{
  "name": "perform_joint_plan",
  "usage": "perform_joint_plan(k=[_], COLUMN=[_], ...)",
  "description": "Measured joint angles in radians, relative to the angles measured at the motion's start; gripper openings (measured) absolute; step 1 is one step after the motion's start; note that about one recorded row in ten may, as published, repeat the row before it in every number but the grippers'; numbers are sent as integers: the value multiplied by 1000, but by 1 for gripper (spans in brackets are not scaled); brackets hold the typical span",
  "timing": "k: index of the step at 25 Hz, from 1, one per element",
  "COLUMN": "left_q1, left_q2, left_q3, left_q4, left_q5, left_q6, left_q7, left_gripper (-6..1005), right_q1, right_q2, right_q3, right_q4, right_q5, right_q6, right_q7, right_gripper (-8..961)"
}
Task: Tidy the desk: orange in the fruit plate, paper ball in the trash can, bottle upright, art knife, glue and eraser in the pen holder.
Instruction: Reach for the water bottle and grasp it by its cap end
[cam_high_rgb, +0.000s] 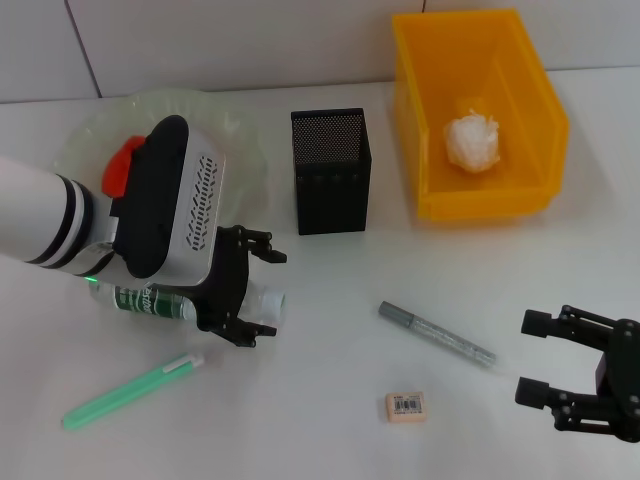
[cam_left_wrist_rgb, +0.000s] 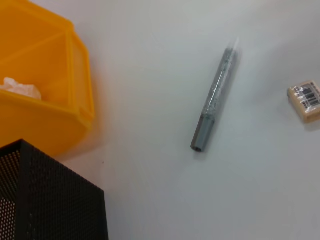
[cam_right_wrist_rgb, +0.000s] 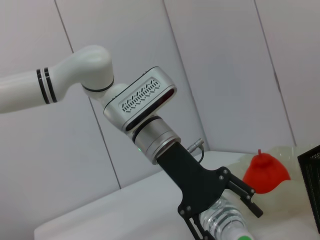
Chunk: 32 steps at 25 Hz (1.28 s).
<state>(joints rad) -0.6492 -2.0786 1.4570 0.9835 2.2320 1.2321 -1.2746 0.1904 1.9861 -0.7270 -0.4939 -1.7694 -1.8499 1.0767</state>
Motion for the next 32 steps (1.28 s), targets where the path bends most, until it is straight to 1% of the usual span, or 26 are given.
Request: perform_joint_plan(k=[6,14,20,26,32], left_q1=[-1,3,3,3,5], left_q2=[0,0,0,0,0], left_q3=[17,75,91,101,122], left_q4=[-2,-6,-7,-15,-20], left_q5=[3,5,13,15,18], left_q6=[-9,-57,-82,-109,-129], left_q7=[2,2,-8,-7,1], left_gripper=[817,806,797,613,551], right_q1=[3,7,7,9,9], right_q2=[9,10,10,8,7], right_q3=[11,12,12,12,12], right_q4=[1,2,2,2,2], right_q5=[-2,-5,-6,-7,-7], right_q6=[4,8,8,8,8], right_q7=[4,7,9,16,19], right_gripper=[840,840,840,840,840])
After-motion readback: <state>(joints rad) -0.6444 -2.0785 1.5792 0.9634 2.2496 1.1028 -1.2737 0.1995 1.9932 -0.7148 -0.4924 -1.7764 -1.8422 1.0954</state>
